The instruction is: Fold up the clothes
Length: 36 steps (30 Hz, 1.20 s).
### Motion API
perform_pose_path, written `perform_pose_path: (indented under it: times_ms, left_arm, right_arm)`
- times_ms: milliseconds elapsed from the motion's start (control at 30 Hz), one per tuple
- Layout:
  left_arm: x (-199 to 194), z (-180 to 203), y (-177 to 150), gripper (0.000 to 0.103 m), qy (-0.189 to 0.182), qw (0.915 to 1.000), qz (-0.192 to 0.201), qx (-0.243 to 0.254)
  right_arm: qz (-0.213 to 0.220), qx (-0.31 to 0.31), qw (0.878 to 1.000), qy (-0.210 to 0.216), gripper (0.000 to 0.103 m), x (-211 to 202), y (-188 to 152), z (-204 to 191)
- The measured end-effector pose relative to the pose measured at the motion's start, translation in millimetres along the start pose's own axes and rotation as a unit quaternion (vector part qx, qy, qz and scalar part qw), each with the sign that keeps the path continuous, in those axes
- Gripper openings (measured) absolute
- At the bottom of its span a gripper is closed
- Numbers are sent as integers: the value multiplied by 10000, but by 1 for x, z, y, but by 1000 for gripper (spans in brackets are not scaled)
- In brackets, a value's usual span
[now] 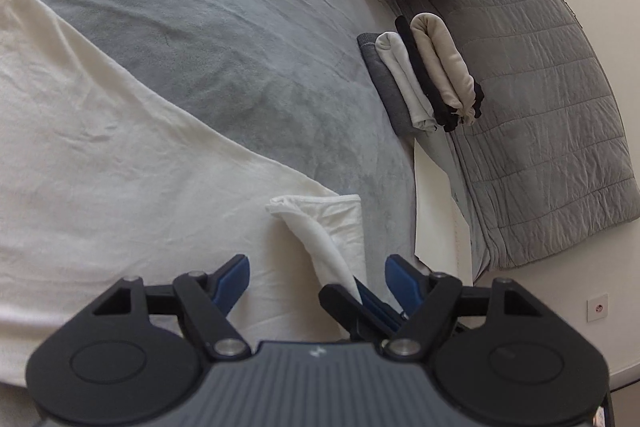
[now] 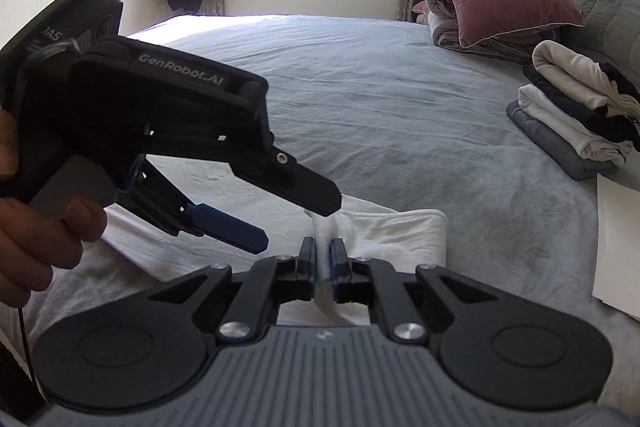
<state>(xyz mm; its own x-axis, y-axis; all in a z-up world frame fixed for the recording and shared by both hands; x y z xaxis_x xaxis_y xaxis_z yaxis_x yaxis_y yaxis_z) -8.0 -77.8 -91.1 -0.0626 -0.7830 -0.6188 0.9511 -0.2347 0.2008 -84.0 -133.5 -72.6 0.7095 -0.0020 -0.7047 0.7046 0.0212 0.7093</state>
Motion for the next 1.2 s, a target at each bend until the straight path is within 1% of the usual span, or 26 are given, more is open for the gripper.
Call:
perform_pose_path:
  times_ms: [67, 100, 167, 200, 267, 300, 333, 367, 433, 500, 600, 633, 667, 733, 800, 867, 900, 933, 967, 1067, 1200]
  left_arm:
    - [2, -3, 1, 63, 81, 9999, 45, -81]
    - [4, -5, 2, 60, 123, 9998, 67, -120]
    - [3, -7, 2, 42, 287, 9994, 123, -124]
    - [3, -7, 3, 38, 362, 9992, 146, -97]
    - [1, -8, 4, 25, 551, 9982, 230, -5]
    - [0, -7, 5, 22, 607, 9978, 276, 23]
    - [-1, -7, 6, 14, 663, 9973, 324, 50]
    - [-3, -9, 9, 8, 729, 9966, 391, 71]
    - [-6, -9, 10, 6, 826, 9955, 446, 124]
    - [-7, -10, 12, 5, 911, 9945, 492, 176]
    - [-9, -12, 12, 5, 1022, 9930, 546, 251]
    - [-9, -12, 13, 5, 1058, 9924, 564, 276]
    - [-10, -13, 13, 5, 1086, 9920, 577, 296]
    - [-11, -14, 13, 5, 1141, 9911, 603, 335]
    - [-12, -14, 13, 5, 1172, 9905, 635, 339]
    - [-13, -15, 13, 5, 1198, 9900, 663, 335]
    - [-14, -15, 14, 5, 1218, 9896, 686, 339]
    - [-16, -15, 15, 5, 1258, 9887, 732, 359]
    - [-18, -15, 15, 5, 1299, 9877, 774, 389]
    - [-28, -14, 18, 3, 1428, 9842, 939, 472]
    - [-45, -11, 19, 3, 1536, 9789, 1164, 679]
  right_arm:
    - [-28, -85, 9999, 63, 8, 2, -2, -8]
    - [-41, -126, 9999, 95, 8, 3, -3, -12]
    - [-44, -135, 9998, 159, 8, 3, -3, -15]
    - [-44, -144, 9997, 188, 8, 3, -3, -17]
    - [-38, -161, 9996, 221, 8, 3, -2, -20]
    - [-36, -166, 9996, 234, 8, 4, -1, -21]
    - [-41, -167, 9995, 247, 9, 5, -1, -22]
    - [-52, -168, 9995, 261, 9, 6, -1, -24]
    - [-77, -181, 9995, 230, 10, 10, -2, -26]
    - [-89, -165, 9998, 118, 16, 13, -4, -26]
    - [-185, -154, 9997, 55, 18, 20, -9, -28]
    - [-203, -158, 9997, 35, 22, 21, -11, -28]
    - [-185, -180, 9997, -8, 30, 21, -12, -29]
    - [-150, -246, 9995, -109, 42, 21, -13, -30]
    - [-141, -317, 9992, -178, 43, 22, -15, -32]
    - [-137, -311, 9993, -160, 41, 23, -16, -34]
    - [-131, -295, 9994, -138, 35, 23, -16, -34]
    - [-125, -267, 9995, -97, 17, 24, -14, -33]
    - [-137, -208, 9997, -39, 8, 23, -13, -34]
    - [-152, -31, 9998, 160, 8, 22, -7, -36]
    - [-101, 134, 9982, 579, 8, 14, 4, -48]
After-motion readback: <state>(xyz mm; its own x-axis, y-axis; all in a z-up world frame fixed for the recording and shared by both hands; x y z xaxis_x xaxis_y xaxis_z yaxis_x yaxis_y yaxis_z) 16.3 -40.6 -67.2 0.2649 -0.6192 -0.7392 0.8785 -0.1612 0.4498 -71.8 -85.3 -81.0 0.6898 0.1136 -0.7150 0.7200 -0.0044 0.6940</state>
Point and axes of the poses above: each gripper's, at about its wrist camera, not at the fingertips, and x roughly the way its jaws point, z to its right, y to its top, the point moved 10 cm from there along x, roughly the way its jaws point, and after that the axes turned 9 degrees about -z, right-handed, at the moved point
